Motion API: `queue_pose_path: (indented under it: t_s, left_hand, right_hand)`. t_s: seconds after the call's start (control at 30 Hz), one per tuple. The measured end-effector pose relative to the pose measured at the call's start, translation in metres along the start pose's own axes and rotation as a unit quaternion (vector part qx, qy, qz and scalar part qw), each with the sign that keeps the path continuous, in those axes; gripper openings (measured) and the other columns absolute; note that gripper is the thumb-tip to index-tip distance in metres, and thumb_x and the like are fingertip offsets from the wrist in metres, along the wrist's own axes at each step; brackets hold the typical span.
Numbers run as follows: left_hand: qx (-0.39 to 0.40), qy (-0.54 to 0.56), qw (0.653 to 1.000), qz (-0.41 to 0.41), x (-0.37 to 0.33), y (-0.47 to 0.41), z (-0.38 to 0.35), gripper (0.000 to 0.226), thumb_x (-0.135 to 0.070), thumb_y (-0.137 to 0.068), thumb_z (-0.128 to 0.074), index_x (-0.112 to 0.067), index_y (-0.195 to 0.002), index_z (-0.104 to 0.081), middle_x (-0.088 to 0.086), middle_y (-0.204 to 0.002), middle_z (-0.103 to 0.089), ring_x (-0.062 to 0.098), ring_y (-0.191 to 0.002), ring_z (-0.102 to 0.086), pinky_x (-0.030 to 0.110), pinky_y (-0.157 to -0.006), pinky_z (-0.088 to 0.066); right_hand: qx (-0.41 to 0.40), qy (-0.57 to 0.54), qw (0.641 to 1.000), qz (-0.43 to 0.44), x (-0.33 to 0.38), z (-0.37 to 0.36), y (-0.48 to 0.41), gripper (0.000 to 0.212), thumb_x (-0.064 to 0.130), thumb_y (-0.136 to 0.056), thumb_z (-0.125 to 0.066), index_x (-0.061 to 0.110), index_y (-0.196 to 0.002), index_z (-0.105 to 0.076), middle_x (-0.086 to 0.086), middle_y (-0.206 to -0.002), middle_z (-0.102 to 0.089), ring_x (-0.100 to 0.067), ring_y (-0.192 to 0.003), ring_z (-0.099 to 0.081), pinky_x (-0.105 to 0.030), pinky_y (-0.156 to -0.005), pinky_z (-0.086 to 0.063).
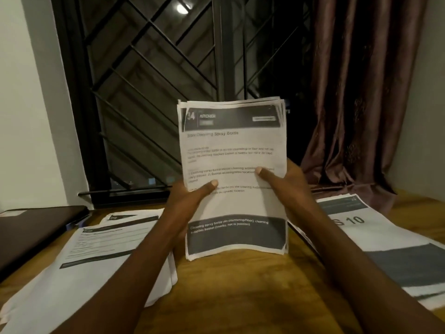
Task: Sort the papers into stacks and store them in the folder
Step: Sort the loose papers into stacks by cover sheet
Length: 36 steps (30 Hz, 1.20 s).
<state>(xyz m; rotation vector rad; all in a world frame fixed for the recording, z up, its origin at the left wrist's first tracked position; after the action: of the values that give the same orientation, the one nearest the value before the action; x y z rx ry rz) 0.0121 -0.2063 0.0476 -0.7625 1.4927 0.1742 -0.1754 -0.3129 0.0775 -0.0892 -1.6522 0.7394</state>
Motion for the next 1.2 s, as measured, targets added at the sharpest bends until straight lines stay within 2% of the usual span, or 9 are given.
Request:
queue_pose_path:
  t_s: [0.13, 0.23, 0.3, 0.4, 0.63, 0.77, 0.87, 1.0, 1.2]
  left_hand:
    - [-0.005, 0.082, 0.995, 0.049, -0.004, -0.011, 0.014, 0.023, -0.007, -0.088, -0.064, -0.018, -0.109, -0.067, 0.007, -0.111, -0.072, 0.022, -0.094, -0.072, 0.040, -0.082, -0.059]
    - [0.085, 0.115, 0.981, 0.129, -0.002, -0.005, 0.032, 0.053, -0.012, -0.078, -0.072, -0.014, -0.130, -0.060, 0.011, -0.127, -0.066, 0.032, -0.117, -0.062, 0.052, -0.100, -0.048]
    - [0.133, 0.109, 0.968, 0.181, 0.009, 0.006, 0.049, 0.082, -0.014, -0.057, -0.092, -0.013, -0.132, -0.058, 0.014, -0.130, -0.063, 0.035, -0.120, -0.060, 0.057, -0.097, -0.046]
    - [0.143, 0.149, 0.950, 0.233, 0.030, 0.022, 0.073, 0.103, -0.005, -0.037, -0.098, -0.009, -0.132, -0.058, 0.020, -0.132, -0.060, 0.040, -0.116, -0.061, 0.060, -0.089, -0.050]
    - [0.110, 0.141, 0.955, 0.236, 0.045, 0.030, 0.087, 0.096, -0.004, -0.042, -0.097, -0.012, -0.130, -0.060, 0.018, -0.127, -0.064, 0.040, -0.114, -0.063, 0.060, -0.087, -0.051]
    - [0.028, 0.135, 0.967, 0.216, 0.058, 0.017, 0.104, 0.047, -0.003, -0.083, -0.061, -0.013, -0.128, -0.059, 0.016, -0.121, -0.068, 0.039, -0.109, -0.064, 0.056, -0.086, -0.054]
    - [-0.012, 0.136, 0.965, 0.225, 0.073, 0.017, 0.119, 0.028, -0.005, -0.089, -0.059, -0.013, -0.116, -0.063, 0.019, -0.114, -0.070, 0.040, -0.102, -0.067, 0.057, -0.075, -0.057]
    - [-0.060, 0.156, 0.962, 0.216, 0.083, 0.016, 0.160, 0.049, -0.014, -0.076, -0.066, -0.017, -0.125, -0.061, 0.018, -0.118, -0.069, 0.040, -0.106, -0.066, 0.053, -0.069, -0.059]
    - [-0.071, 0.165, 0.963, 0.199, 0.085, 0.016, 0.176, 0.044, -0.011, -0.091, -0.057, -0.019, -0.134, -0.057, 0.014, -0.129, -0.063, 0.037, -0.117, -0.059, 0.048, -0.076, -0.058]
  right_hand:
    - [0.018, -0.102, 0.994, -0.017, 0.015, 0.010, -0.008, 0.026, 0.015, -0.095, -0.055, 0.012, -0.120, -0.059, -0.006, -0.107, -0.071, -0.023, -0.095, -0.069, -0.036, -0.079, -0.058]
    - [0.098, -0.112, 0.983, -0.107, -0.002, -0.001, -0.005, 0.028, 0.014, -0.099, -0.047, 0.004, -0.121, -0.061, -0.016, -0.110, -0.067, -0.035, -0.096, -0.062, -0.040, -0.080, -0.053]
    - [0.148, -0.054, 0.974, -0.161, -0.021, -0.020, 0.006, 0.026, 0.010, -0.098, -0.046, 0.003, -0.116, -0.064, -0.014, -0.102, -0.068, -0.030, -0.086, -0.063, -0.034, -0.071, -0.055]
    - [0.177, -0.016, 0.959, -0.219, -0.045, -0.047, 0.022, 0.021, 0.009, -0.097, -0.050, 0.012, -0.107, -0.068, -0.007, -0.101, -0.074, -0.022, -0.094, -0.070, -0.039, -0.084, -0.057]
    - [0.119, 0.011, 0.970, -0.210, -0.056, -0.049, 0.024, 0.014, 0.008, -0.089, -0.062, 0.004, -0.101, -0.069, -0.013, -0.100, -0.073, -0.026, -0.087, -0.071, -0.039, -0.079, -0.058]
    - [0.076, 0.014, 0.983, -0.168, -0.058, -0.038, 0.018, 0.018, 0.020, -0.082, -0.072, 0.004, -0.082, -0.063, -0.008, -0.081, -0.073, -0.020, -0.069, -0.070, -0.030, -0.063, -0.057]
    - [0.009, 0.164, 0.983, -0.085, -0.050, -0.014, 0.003, 0.020, 0.023, -0.090, -0.063, 0.013, -0.074, -0.059, -0.003, -0.077, -0.067, -0.016, -0.068, -0.060, -0.022, -0.058, -0.043]
    - [-0.096, 0.226, 0.967, -0.069, -0.051, 0.045, -0.014, 0.014, 0.019, -0.093, -0.059, 0.011, -0.092, -0.070, -0.008, -0.090, -0.071, -0.027, -0.084, -0.065, -0.032, -0.076, -0.050]
    - [-0.146, 0.306, 0.938, -0.068, -0.050, 0.070, -0.019, 0.018, 0.021, -0.092, -0.061, 0.006, -0.088, -0.071, -0.008, -0.078, -0.061, -0.024, -0.076, -0.054, -0.026, -0.068, -0.031]
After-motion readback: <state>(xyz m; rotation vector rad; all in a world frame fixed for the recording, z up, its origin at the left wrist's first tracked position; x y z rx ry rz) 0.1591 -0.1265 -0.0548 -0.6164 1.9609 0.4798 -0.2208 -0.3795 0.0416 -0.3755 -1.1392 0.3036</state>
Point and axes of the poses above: each hand's wrist, its own y-axis away from the middle knuckle, its own z-axis out of the back of the hand, x = y × z, the point moved 9 cm from there along -y, towards the middle knuckle
